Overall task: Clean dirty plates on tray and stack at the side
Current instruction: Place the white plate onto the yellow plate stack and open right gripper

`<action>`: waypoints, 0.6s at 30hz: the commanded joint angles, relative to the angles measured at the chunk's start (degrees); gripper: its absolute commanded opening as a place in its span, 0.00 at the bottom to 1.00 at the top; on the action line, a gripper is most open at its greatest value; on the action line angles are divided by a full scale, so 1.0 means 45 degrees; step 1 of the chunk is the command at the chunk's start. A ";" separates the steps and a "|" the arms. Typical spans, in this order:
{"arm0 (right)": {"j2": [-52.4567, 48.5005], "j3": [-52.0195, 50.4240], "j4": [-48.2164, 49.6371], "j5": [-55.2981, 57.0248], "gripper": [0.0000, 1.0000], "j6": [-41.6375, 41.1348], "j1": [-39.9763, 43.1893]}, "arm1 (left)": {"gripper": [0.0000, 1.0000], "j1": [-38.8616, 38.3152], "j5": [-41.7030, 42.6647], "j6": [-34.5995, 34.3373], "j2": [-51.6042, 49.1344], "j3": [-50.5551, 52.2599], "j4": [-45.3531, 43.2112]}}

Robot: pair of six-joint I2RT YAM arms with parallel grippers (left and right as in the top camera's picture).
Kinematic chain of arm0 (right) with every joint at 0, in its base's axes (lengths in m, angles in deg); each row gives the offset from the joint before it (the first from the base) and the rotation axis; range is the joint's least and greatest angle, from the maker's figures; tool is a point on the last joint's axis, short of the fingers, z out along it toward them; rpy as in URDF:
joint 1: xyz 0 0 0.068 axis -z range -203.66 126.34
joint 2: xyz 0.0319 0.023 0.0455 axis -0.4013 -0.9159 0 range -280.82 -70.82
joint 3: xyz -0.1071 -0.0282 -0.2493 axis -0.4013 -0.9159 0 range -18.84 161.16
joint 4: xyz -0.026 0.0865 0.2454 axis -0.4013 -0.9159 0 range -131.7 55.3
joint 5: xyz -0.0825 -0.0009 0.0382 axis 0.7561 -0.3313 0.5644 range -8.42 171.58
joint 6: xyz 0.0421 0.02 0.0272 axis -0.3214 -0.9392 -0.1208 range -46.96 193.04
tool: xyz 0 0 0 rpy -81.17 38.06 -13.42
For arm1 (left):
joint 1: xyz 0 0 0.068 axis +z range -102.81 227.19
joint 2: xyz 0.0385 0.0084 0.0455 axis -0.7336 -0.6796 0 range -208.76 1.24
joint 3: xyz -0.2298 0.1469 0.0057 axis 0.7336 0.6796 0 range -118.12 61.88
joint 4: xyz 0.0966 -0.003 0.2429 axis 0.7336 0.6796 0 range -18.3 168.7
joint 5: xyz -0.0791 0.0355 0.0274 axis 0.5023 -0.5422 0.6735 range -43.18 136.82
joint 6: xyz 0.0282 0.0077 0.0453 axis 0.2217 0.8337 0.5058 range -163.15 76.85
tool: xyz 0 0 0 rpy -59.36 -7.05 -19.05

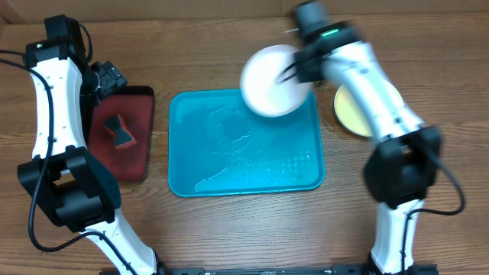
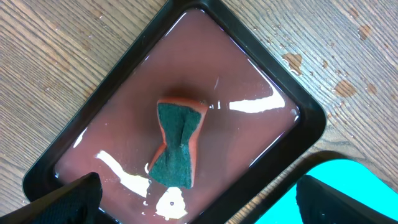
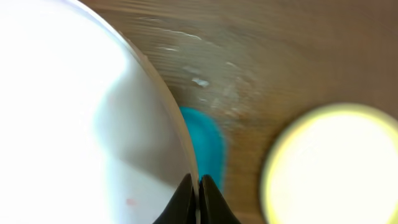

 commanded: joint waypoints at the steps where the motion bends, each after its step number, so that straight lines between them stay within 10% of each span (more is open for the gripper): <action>1: 0.0248 0.0272 -0.0835 -0.3478 0.04 -0.1253 0.2011 | 1.00 -0.0019 0.0112 -0.0044 -0.0039 -0.0155 0.0024; 18: 0.0102 -0.1729 -0.1744 -0.1044 0.04 -0.1311 0.6348 | 1.00 -0.0019 0.0112 -0.0044 -0.0039 -0.0155 -0.0068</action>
